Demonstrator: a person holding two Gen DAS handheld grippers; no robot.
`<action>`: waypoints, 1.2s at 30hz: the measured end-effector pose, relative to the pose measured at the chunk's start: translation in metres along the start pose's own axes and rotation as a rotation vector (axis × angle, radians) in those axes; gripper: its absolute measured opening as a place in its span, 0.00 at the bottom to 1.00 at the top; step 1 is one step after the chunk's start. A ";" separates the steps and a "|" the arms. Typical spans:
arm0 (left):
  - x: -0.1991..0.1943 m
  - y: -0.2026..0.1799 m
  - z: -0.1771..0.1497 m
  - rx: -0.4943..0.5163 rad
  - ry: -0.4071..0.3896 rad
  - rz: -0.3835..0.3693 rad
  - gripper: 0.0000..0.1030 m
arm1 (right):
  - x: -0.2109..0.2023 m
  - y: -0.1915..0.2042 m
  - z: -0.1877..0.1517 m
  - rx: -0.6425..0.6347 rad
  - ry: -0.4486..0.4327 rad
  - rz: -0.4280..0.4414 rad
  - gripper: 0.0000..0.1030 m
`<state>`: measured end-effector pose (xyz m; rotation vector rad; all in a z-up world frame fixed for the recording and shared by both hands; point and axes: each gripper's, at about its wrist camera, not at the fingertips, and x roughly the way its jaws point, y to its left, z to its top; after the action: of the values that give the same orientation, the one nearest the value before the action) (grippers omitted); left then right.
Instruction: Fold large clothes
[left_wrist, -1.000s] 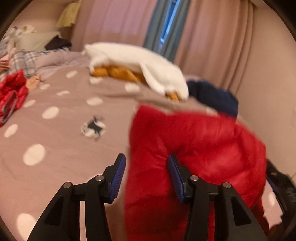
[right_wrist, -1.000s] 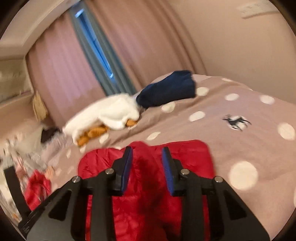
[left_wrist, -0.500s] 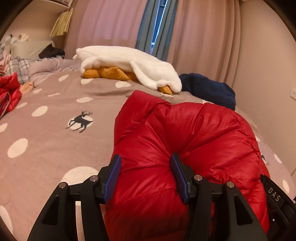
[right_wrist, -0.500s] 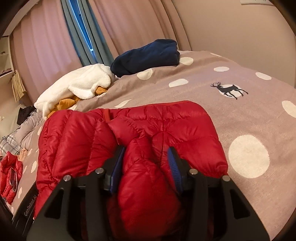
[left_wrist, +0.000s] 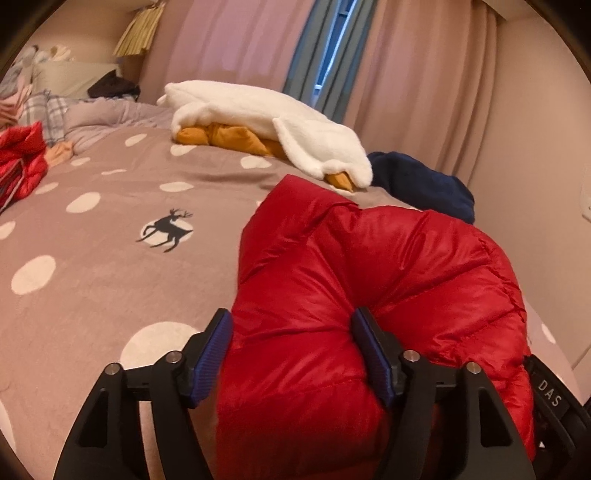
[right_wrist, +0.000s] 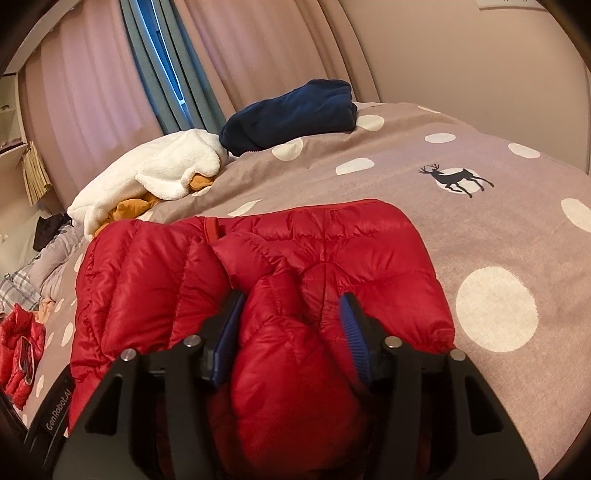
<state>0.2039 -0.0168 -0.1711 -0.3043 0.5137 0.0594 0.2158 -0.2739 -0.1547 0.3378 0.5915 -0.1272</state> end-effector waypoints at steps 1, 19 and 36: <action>-0.001 0.000 0.000 -0.002 0.002 0.003 0.66 | -0.001 -0.001 0.000 0.013 -0.004 -0.019 0.66; -0.022 0.067 0.030 -0.290 0.262 -0.303 0.97 | -0.039 -0.083 0.011 0.512 0.151 0.343 0.99; 0.065 0.029 -0.011 -0.435 0.554 -0.708 0.99 | 0.011 -0.058 -0.024 0.499 0.541 0.531 1.00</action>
<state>0.2512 0.0066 -0.2205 -0.9274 0.9155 -0.6240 0.2000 -0.3203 -0.1954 1.0197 0.9830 0.3471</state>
